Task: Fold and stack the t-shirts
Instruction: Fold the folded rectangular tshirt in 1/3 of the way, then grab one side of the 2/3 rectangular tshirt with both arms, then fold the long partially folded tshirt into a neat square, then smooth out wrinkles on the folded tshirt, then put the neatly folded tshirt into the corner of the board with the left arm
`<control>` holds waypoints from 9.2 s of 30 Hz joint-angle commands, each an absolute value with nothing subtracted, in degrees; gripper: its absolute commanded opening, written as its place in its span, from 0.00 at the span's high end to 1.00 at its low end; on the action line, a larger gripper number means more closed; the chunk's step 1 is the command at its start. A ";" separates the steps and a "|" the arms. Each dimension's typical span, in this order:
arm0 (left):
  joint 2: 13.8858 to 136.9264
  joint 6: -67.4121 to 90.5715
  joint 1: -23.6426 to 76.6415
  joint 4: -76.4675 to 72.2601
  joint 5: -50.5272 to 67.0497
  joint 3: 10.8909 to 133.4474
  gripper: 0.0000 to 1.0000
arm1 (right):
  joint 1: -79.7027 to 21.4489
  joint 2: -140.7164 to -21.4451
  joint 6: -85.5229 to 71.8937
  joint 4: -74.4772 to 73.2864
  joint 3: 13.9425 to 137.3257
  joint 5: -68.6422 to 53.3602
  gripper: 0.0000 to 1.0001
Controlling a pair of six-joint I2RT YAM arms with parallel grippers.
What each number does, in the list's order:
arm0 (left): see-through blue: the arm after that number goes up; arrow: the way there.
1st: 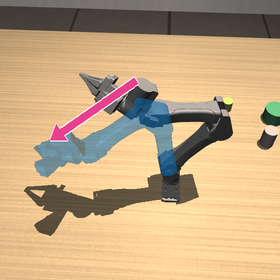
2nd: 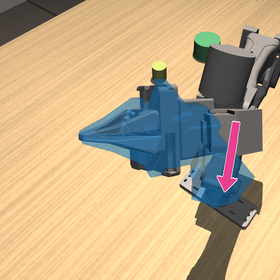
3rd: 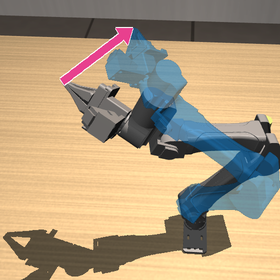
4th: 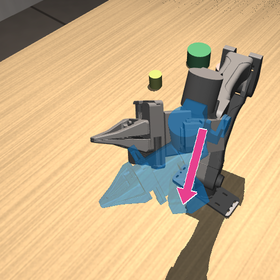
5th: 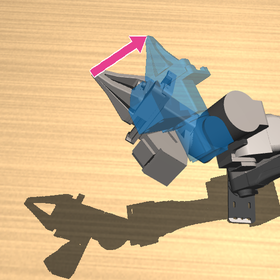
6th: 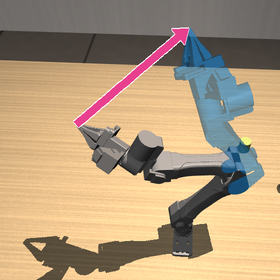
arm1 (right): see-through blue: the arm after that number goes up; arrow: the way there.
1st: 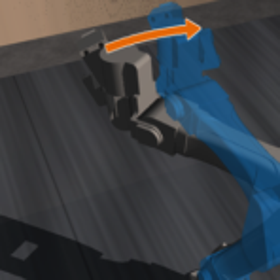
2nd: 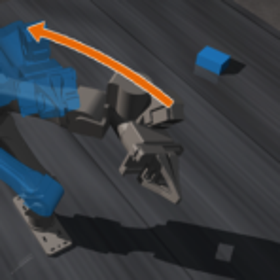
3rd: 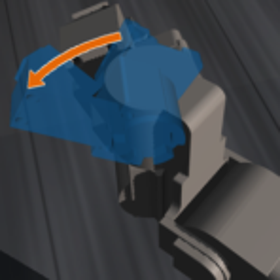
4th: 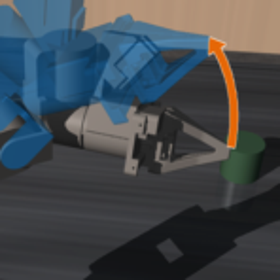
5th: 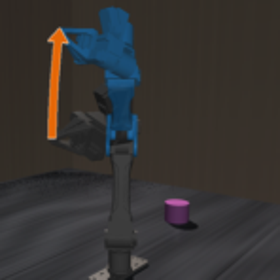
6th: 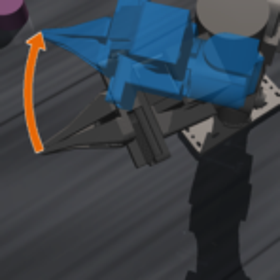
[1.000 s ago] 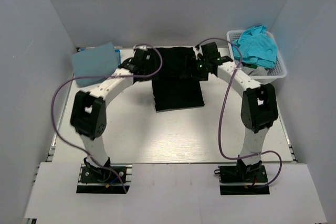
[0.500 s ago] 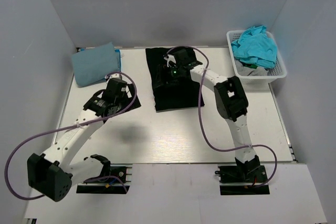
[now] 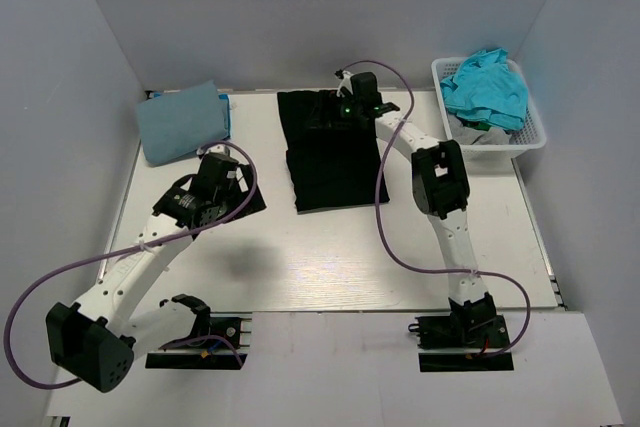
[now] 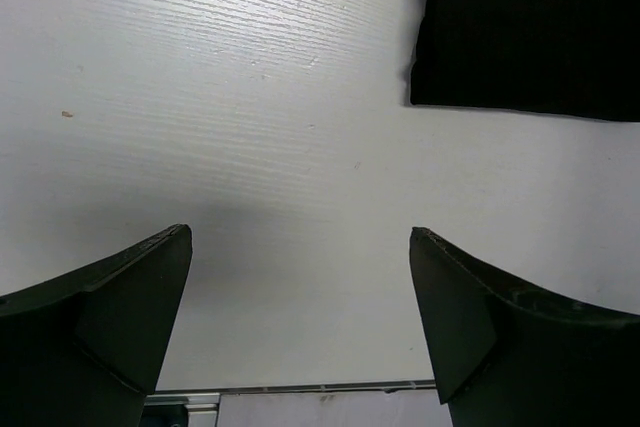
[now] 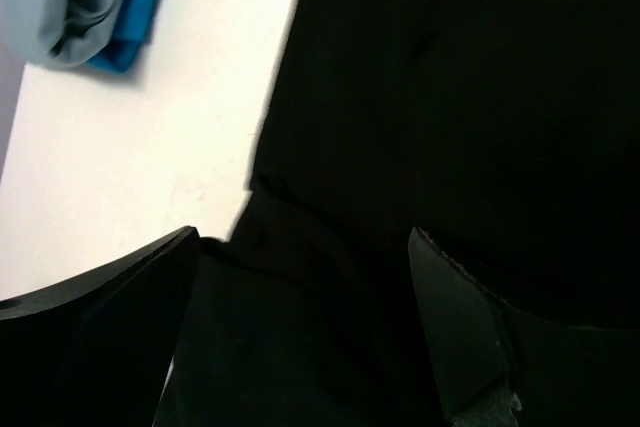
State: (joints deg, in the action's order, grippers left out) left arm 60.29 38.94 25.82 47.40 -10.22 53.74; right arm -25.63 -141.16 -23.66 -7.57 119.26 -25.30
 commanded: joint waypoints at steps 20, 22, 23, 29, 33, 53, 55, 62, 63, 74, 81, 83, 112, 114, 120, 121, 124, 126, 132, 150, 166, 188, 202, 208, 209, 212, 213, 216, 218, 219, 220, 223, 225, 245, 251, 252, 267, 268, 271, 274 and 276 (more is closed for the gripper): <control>68.29 33.05 26.46 32.34 4.66 51.24 0.00 | -21.53 -112.50 -9.21 -14.01 89.05 -35.31 0.10; 68.91 33.05 26.46 33.04 4.66 51.24 0.00 | -21.53 -114.42 -10.89 -12.22 87.97 -36.03 0.10; 69.43 33.57 26.46 33.05 4.66 51.85 0.00 | -21.45 -115.13 -11.42 -12.04 88.59 -35.95 0.10; 68.30 33.57 26.46 34.36 4.66 51.24 0.00 | -20.74 -126.45 -15.37 -11.61 103.94 -28.15 0.10; 68.29 34.10 26.46 34.37 5.19 51.24 0.00 | -18.11 -135.14 -19.58 -11.16 117.89 -26.11 0.10; 88.41 29.53 28.12 14.95 13.45 52.29 0.07 | -11.78 -94.76 -23.55 -15.20 63.11 -15.11 0.10; 90.17 29.00 28.65 12.40 13.45 52.82 0.14 | -11.78 -94.31 -23.64 -15.29 59.97 -17.04 0.10; 95.89 28.39 29.18 7.39 11.51 53.35 0.31 | -11.95 -96.85 -24.34 -15.64 57.31 -19.68 0.10; 96.41 28.39 29.18 6.86 11.51 53.35 0.33 | -12.04 -97.46 -24.35 -15.38 57.30 -20.73 0.10; 101.69 26.02 30.76 4.31 12.56 55.54 0.67 | -12.30 -102.48 -25.83 -11.87 56.60 -23.12 0.19; 102.83 23.39 30.76 4.83 9.59 57.21 1.00 | -12.48 -105.38 -28.04 -5.10 55.46 -26.54 0.92; 102.83 22.85 30.76 5.97 8.36 57.74 1.00 | -12.30 -106.43 -28.57 -5.53 56.07 -28.02 1.00; 59.77 38.49 35.51 52.65 19.34 61.00 1.00 | -13.18 -66.26 -18.37 -62.51 63.01 -42.18 1.00; 59.77 39.02 35.51 51.16 17.16 61.00 1.00 | -12.92 -67.23 -19.16 -60.13 63.63 -44.55 1.00; 61.08 43.06 34.19 46.33 5.99 62.31 1.00 | -12.83 -74.69 -20.21 -55.02 71.53 -41.66 1.00; 61.61 43.07 34.19 45.10 4.58 62.84 1.00 | -12.75 -76.45 -20.48 -54.76 72.24 -41.57 1.00; 65.82 43.07 34.19 45.09 -0.08 65.56 1.00 | -12.31 -80.05 -21.88 -51.77 75.40 -40.08 1.00; 68.28 42.54 34.19 44.56 -2.28 67.92 1.00 | -12.22 -81.47 -22.94 -48.44 77.69 -38.95 1.00; 77.69 42.01 33.13 43.50 -8.95 74.96 1.00 | -11.60 -88.15 -23.64 -46.24 83.23 -37.62 1.00; 95.44 39.37 26.72 38.32 -6.60 80.50 1.00 | -10.28 -109.76 -26.45 -40.70 94.22 -34.54 1.00; 105.73 36.83 23.20 37.70 -8.09 87.44 0.00 | -10.72 -123.31 -30.85 -34.54 103.78 -35.51 0.10; 106.34 33.75 24.08 22.07 16.87 78.76 0.00 | -17.05 -110.82 -28.04 -14.78 81.48 -38.15 0.10; 112.59 35.60 22.32 28.73 5.27 79.08 0.00 | -17.14 -123.49 -27.33 -15.73 85.77 -30.22 0.10; 107.76 32.26 23.55 33.21 2.03 89.89 0.00 | -18.54 -115.76 -23.21 -20.13 92.72 -30.94 0.10; 106.62 32.26 23.55 35.66 2.02 90.61 0.00 | -18.72 -114.53 -22.94 -20.39 92.72 -31.11 0.10; 104.86 32.26 23.55 40.15 -0.33 91.23 0.00 | -18.98 -108.12 -23.73 -20.22 90.89 -30.50 0.10; 103.11 32.26 23.55 40.77 -0.96 89.93 0.00 | -19.07 -103.93 -23.90 -20.30 88.79 -30.15 0.10; 99.51 31.39 23.55 40.78 0.16 83.97 0.00 | -18.55 -96.88 -25.22 -17.33 80.10 -30.84 0.10; 98.79 29.98 23.55 41.65 0.18 81.23 0.00 | -18.63 -93.26 -25.75 -16.62 76.07 -32.15 0.10; 98.79 29.10 23.55 41.66 0.18 80.60 0.00 | -18.72 -91.95 -25.75 -16.26 74.63 -32.78 0.10; 98.79 29.09 24.16 41.66 -0.35 80.07 0.00 | -18.89 -88.37 -26.01 -15.39 73.49 -32.96 0.10; 98.79 27.95 24.69 40.70 2.01 77.70 0.00 | -18.64 -82.82 -26.10 -14.59 66.29 -35.68 0.10; 98.79 27.95 24.70 38.24 2.99 74.98 0.00 | -18.55 -80.09 -25.75 -15.81 63.73 -36.48 0.10; 109.95 28.31 25.22 24.89 2.09 66.64 0.02 | -18.37 -67.33 -22.06 -21.01 55.55 -32.52 0.10; 107.67 28.21 28.12 13.91 12.37 60.05 0.47 | -18.54 -66.71 -22.24 -20.57 54.41 -29.98 0.10; 107.06 29.26 28.91 11.54 14.31 58.46 0.52 | -18.37 -66.71 -22.41 -20.83 53.71 -27.45 0.10; 95.72 16.53 27.16 20.47 -0.87 71.69 1.00 | -17.67 -55.20 -22.67 -27.15 49.40 -11.17 0.10; 95.71 15.48 26.64 21.70 -0.88 73.28 1.00 | -17.84 -54.24 -22.76 -27.51 49.22 -9.16 0.10; 96.94 12.58 25.58 29.95 -2.99 81.63 1.00 | -17.49 -52.12 -24.17 -29.70 48.69 -5.28 0.10; 98.17 10.02 23.92 34.89 -6.22 87.53 1.00 | -17.40 -50.46 -25.74 -31.90 48.69 -0.27 0.10; 99.48 8.45 21.72 35.41 -6.24 90.68 1.00 | -17.40 -50.01 -26.45 -33.48 49.13 2.98 0.10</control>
